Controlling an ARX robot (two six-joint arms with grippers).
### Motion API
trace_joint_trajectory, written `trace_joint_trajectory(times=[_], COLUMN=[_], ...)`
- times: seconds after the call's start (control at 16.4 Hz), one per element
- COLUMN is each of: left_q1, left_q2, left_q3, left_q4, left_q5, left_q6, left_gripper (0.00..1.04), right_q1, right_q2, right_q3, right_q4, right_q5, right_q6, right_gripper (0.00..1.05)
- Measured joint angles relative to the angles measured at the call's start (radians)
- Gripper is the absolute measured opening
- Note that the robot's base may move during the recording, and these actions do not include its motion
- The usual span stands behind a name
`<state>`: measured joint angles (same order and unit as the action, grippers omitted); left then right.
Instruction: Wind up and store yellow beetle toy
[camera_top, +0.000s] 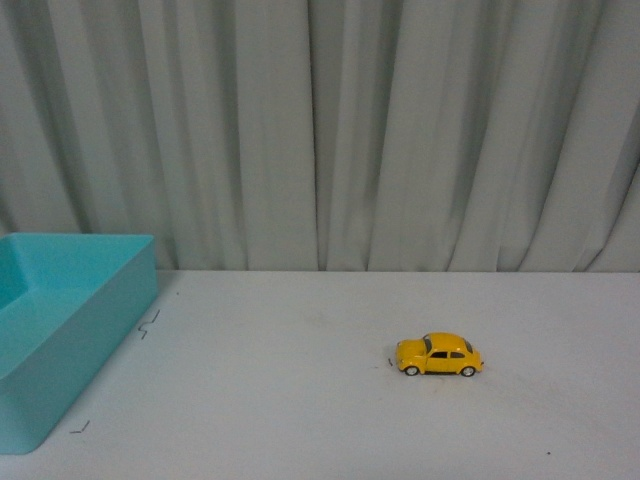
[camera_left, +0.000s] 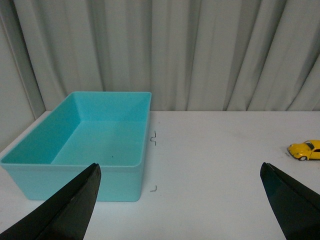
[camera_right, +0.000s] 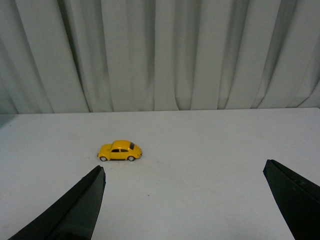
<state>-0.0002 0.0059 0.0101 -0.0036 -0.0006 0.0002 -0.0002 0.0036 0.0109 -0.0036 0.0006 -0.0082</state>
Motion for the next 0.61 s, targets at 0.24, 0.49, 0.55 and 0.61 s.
trace_joint_trajectory(times=[0.24,0.49,0.55,0.61], left_q1=[0.000,0.000,0.000,0.000], left_q2=[0.000,0.000,0.000,0.000], left_q3=[0.000,0.000,0.000,0.000], left_q4=[0.000,0.000,0.000,0.000], left_q5=[0.000,0.000,0.000,0.000], left_q6=[0.000,0.000,0.000,0.000], left_gripper=[0.98,0.98,0.98,0.98], right_q1=[0.000,0.000,0.000,0.000], right_q2=[0.000,0.000,0.000,0.000], right_q3=[0.000,0.000,0.000,0.000], right_q4=[0.000,0.000,0.000,0.000], right_q5=[0.000,0.000,0.000,0.000], right_q6=[0.000,0.000,0.000,0.000], right_gripper=[0.98,0.98,0.98,0.98])
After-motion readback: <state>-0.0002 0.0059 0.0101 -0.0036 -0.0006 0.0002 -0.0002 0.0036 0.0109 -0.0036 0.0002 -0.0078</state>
